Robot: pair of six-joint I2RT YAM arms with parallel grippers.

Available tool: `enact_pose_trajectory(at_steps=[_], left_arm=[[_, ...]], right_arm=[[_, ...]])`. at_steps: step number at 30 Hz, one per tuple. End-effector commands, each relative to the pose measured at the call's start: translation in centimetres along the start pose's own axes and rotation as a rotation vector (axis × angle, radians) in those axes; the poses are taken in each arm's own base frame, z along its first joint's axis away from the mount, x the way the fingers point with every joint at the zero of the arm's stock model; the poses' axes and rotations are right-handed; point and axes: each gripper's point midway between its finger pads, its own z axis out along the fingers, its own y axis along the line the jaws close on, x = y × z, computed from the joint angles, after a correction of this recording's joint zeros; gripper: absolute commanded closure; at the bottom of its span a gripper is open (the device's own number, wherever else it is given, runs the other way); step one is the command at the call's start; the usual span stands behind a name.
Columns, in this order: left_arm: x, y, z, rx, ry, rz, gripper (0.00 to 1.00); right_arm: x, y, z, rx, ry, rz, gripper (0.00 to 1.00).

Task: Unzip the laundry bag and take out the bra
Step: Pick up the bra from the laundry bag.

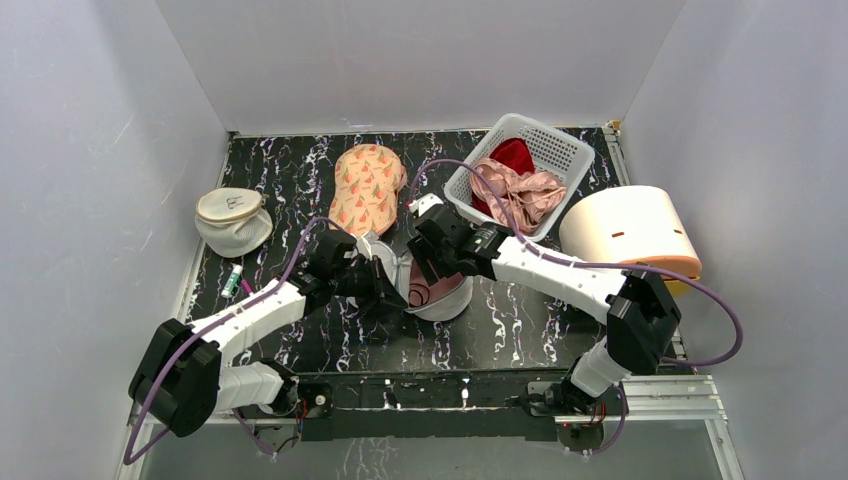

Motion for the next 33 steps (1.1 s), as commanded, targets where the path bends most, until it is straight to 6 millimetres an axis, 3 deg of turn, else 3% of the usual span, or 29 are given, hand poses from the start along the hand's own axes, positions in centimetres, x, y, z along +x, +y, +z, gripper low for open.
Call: enact_pose_trajectory(at_steps=[1, 14, 26, 33], left_arm=[[0.2, -0.5, -0.2, 0.0, 0.017, 0.007, 1.0], [0.2, -0.5, -0.1, 0.003, 0.025, 0.011, 1.0], [0.1, -0.8, 0.0, 0.009, 0.032, 0.009, 1.0], [0.2, -0.8, 0.1, 0.002, 0.047, 0.016, 1.0]], right_arm=[[-2.4, 0.2, -0.8, 0.051, -0.063, -0.077, 0.35], [-1.7, -1.6, -1.1, 0.173, -0.031, -0.126, 0.25], [-0.6, -0.5, 1.3, 0.137, -0.026, -0.121, 0.22], [1.2, -0.7, 2.6, 0.143, -0.002, -0.136, 0.18]])
